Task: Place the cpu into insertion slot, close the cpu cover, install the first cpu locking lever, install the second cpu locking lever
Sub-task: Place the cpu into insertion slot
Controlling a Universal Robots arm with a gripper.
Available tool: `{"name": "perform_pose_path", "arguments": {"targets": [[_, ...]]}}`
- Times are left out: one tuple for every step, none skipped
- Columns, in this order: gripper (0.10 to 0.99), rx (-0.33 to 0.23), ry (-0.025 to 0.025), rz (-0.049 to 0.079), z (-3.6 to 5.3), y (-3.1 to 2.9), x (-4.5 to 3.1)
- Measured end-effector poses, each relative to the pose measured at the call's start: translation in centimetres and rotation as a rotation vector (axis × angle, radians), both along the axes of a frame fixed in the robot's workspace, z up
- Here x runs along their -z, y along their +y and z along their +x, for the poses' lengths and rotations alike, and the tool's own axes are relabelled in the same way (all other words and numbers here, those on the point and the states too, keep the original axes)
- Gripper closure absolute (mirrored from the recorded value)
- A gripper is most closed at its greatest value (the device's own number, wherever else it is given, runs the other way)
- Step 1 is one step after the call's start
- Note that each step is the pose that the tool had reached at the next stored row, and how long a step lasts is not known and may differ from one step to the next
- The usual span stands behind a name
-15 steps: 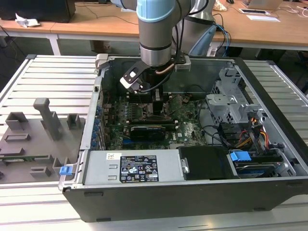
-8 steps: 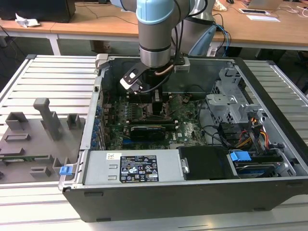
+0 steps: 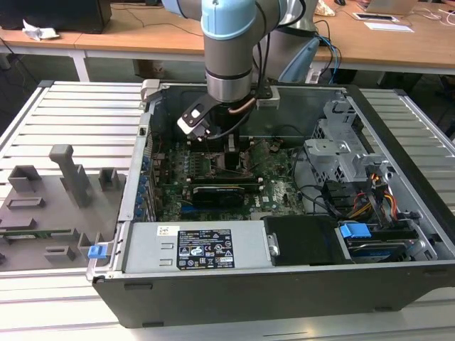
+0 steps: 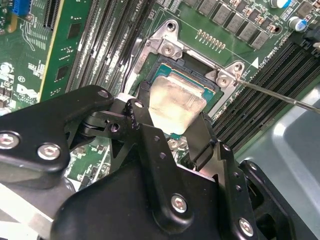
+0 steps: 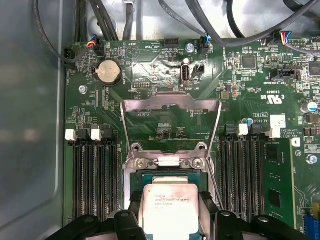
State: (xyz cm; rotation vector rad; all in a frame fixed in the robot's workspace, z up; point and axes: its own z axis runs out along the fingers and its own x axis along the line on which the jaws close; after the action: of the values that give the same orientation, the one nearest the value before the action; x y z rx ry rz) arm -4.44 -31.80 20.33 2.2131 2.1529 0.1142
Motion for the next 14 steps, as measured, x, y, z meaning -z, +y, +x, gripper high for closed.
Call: {"name": "perform_pose_path", "arguments": {"targets": [[0.557, 0.000, 0.0000, 0.000, -0.05, 0.04, 0.14], [0.557, 0.000, 0.0002, 0.000, -0.07, 0.05, 0.19], [0.557, 0.000, 0.0003, 0.000, -0.07, 0.05, 0.19], [0.557, 0.000, 0.0001, 0.000, -0.07, 0.05, 0.20], [0.557, 0.000, 0.0001, 0.000, -0.07, 0.05, 0.19], [0.557, 0.000, 0.0001, 0.000, -0.07, 0.05, 0.20], [0.557, 0.000, 0.0001, 0.000, -0.07, 0.05, 0.20], [0.557, 0.000, 0.0000, 0.000, -0.07, 0.05, 0.20], [0.557, 0.000, 0.0000, 0.000, -0.07, 0.05, 0.20], [0.541, 0.000, 0.0000, 0.000, -0.08, 0.05, 0.20], [0.541, 0.000, 0.0000, 0.000, -0.08, 0.05, 0.20], [0.478, 0.000, 0.0000, 0.000, -0.07, 0.06, 0.20], [0.478, 0.000, 0.0001, 0.000, -0.08, 0.05, 0.20], [0.478, 0.000, 0.0000, 0.000, -0.08, 0.05, 0.20]]}}
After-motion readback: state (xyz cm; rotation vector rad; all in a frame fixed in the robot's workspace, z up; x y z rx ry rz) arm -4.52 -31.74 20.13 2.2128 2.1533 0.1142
